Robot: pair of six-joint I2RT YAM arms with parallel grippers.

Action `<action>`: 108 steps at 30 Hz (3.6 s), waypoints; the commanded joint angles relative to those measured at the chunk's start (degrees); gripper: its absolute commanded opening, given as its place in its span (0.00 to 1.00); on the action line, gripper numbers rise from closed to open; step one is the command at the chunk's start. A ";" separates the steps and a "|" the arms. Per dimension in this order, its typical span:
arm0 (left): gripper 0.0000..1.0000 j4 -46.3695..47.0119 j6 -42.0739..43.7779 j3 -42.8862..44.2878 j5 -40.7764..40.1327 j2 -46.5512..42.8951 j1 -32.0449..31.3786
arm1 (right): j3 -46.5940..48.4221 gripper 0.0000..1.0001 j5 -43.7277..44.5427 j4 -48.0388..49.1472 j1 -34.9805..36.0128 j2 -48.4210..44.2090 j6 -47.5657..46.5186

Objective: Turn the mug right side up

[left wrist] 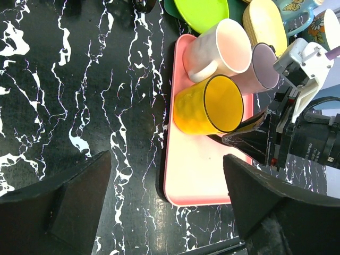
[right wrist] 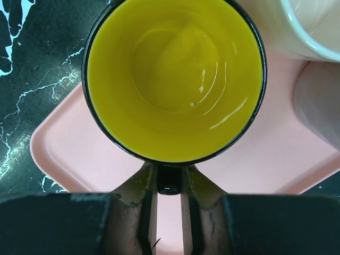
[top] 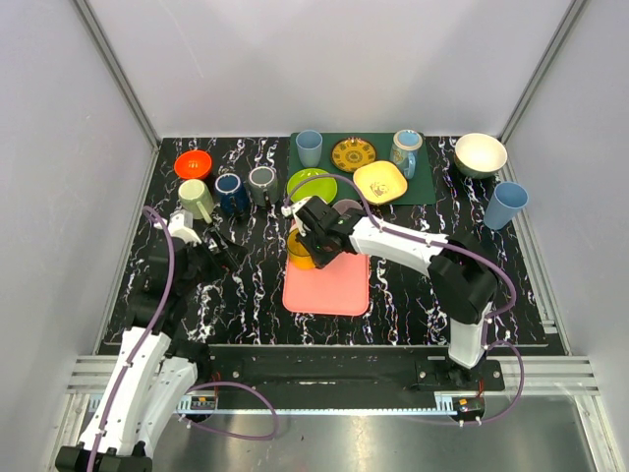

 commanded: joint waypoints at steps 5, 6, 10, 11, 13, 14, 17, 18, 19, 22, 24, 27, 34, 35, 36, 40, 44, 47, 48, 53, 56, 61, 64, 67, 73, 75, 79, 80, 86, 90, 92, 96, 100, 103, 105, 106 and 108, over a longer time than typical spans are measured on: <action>0.99 2.71 -1.99 -0.25 -0.64 -0.89 -0.15 | -4.54 0.00 -4.08 4.20 1.49 -17.54 9.89; 0.99 3.06 -2.69 -0.34 -0.38 -0.71 -0.15 | -6.20 0.00 -5.13 5.60 1.40 -19.94 12.25; 0.99 5.43 -6.21 -0.69 0.94 -1.06 -0.15 | -9.29 0.00 -7.95 8.51 1.31 -29.61 17.45; 0.99 6.40 -7.61 -0.69 2.42 -1.33 -0.15 | -10.95 0.00 -8.56 9.39 0.96 -33.02 18.68; 0.99 9.29 -8.85 -2.17 6.19 -1.94 -0.14 | -13.24 0.00 -11.81 13.69 -0.18 -36.38 23.07; 0.99 16.18 -10.85 -3.31 13.61 -2.73 -0.15 | -16.73 0.00 -13.91 15.97 -3.06 -39.70 24.92; 0.99 37.01 -21.53 -10.86 24.97 -4.40 -0.15 | -28.48 0.00 -24.97 34.47 -9.13 -46.67 36.33; 0.99 44.21 -24.99 -13.23 27.29 -4.32 -0.23 | -31.50 0.00 -29.36 47.15 -12.37 -47.90 43.76; 0.99 54.99 -28.07 -16.91 28.61 -4.32 -0.32 | -33.71 0.00 -31.14 52.32 -13.36 -48.78 46.70; 0.99 64.92 -34.07 -18.71 29.77 -3.53 -1.89 | -37.94 0.00 -35.11 66.06 -14.25 -48.09 54.63; 0.99 63.45 -31.19 -15.48 28.54 -2.83 -5.31 | -38.65 0.00 -36.08 70.91 -14.25 -46.77 57.53; 0.99 58.97 -25.56 -11.34 24.33 -0.46 -12.59 | -39.09 0.00 -36.96 76.00 -14.33 -44.67 60.17; 0.98 65.62 -24.23 -10.09 17.56 8.85 -22.90 | -39.53 0.00 -38.36 83.84 -14.25 -40.97 63.96; 0.95 66.86 -24.58 -10.35 17.21 9.48 -23.52 | -39.44 0.00 -38.45 83.67 -14.25 -40.88 63.87; 0.92 68.01 -24.85 -10.44 16.94 10.00 -23.70 | -39.44 0.00 -38.63 83.67 -14.25 -40.88 63.87; 0.82 71.79 -25.55 -8.60 16.32 14.21 -23.96 | -39.88 0.00 -39.51 83.84 -14.33 -40.53 63.78; 0.78 74.33 -26.43 -5.96 16.06 18.18 -23.96 | -40.41 0.00 -40.12 84.19 -14.25 -40.35 63.69; 0.74 80.48 -28.89 -5.35 15.71 20.90 -24.05 | -41.02 0.00 -40.12 83.40 -14.25 -40.79 63.08; 0.73 81.54 -29.41 -4.91 15.88 21.69 -24.05 | -41.20 0.00 -40.21 83.23 -14.25 -40.88 62.82; 0.57 87.08 -31.61 -3.24 16.32 25.12 -24.31 | -41.90 0.00 -40.39 80.95 -14.25 -41.49 61.33; 0.43 89.55 -32.76 -2.71 16.41 26.18 -24.49 | -42.34 0.00 -40.56 79.63 -14.25 -41.67 60.27; 0.19 92.36 -34.08 -1.66 16.76 27.41 -24.93 | -43.39 0.00 -41.26 78.22 -14.16 -41.23 59.04; 0.00 92.98 -34.43 -1.04 17.37 27.68 -25.11 | -43.75 0.00 -41.70 77.69 -14.25 -41.23 58.60; 0.00 94.82 -35.21 -1.21 18.08 27.76 -25.19 | -43.49 0.00 -42.14 75.33 -14.16 -41.67 57.46; 0.00 71.84 -24.28 -1.13 12.57 19.52 -25.11 | -38.31 0.57 -37.87 54.56 -14.25 -47.02 46.15; 0.00 56.96 -19.51 0.18 8.87 14.09 -24.76 | -36.46 0.66 -34.78 47.23 -14.16 -49.83 42.36; 0.00 33.26 -7.74 5.01 -5.51 6.86 -22.65 | -30.67 0.82 -24.78 28.18 -14.25 -51.69 34.18; 0.00 28.95 -6.41 7.55 -8.43 5.89 -20.38 | -29.96 0.84 -22.91 25.77 -14.16 -51.86 33.47; 0.00 -3.33 0.71 19.26 -27.45 8.24 -3.78 | -28.10 0.86 -8.93 14.42 -14.16 -51.08 30.21; 0.00 -5.46 3.19 19.97 -23.77 17.01 10.99 | -28.63 0.85 -5.50 12.39 -14.16 -49.67 29.86; 0.00 -4.41 3.10 20.23 -23.14 20.54 16.10 | -29.07 0.86 -5.84 12.39 -14.16 -49.49 29.86; 0.00 0.06 -0.22 21.72 -22.97 33.08 21.82 | -30.82 0.85 -7.77 13.79 -14.16 -49.06 29.94; 0.00 2.10 -2.00 27.33 -22.78 44.18 23.50 | -31.44 0.85 -8.39 14.32 -14.16 -48.79 29.86; 0.00 2.19 -1.03 32.07 -25.25 50.69 24.11 | -31.35 0.85 -8.74 14.14 -14.16 -48.97 30.21; 0.00 2.36 -0.16 34.63 -25.60 55.24 24.81 | -31.71 0.85 -8.75 14.32 -14.07 -49.05 30.30; 0.00 2.36 0.02 37.17 -25.08 56.93 25.51 | -31.79 0.85 -8.66 14.32 -14.24 -49.05 30.30; 0.00 1.67 0.98 39.90 -24.46 62.01 25.96 | -31.88 0.85 -8.66 14.14 -14.25 -48.79 30.30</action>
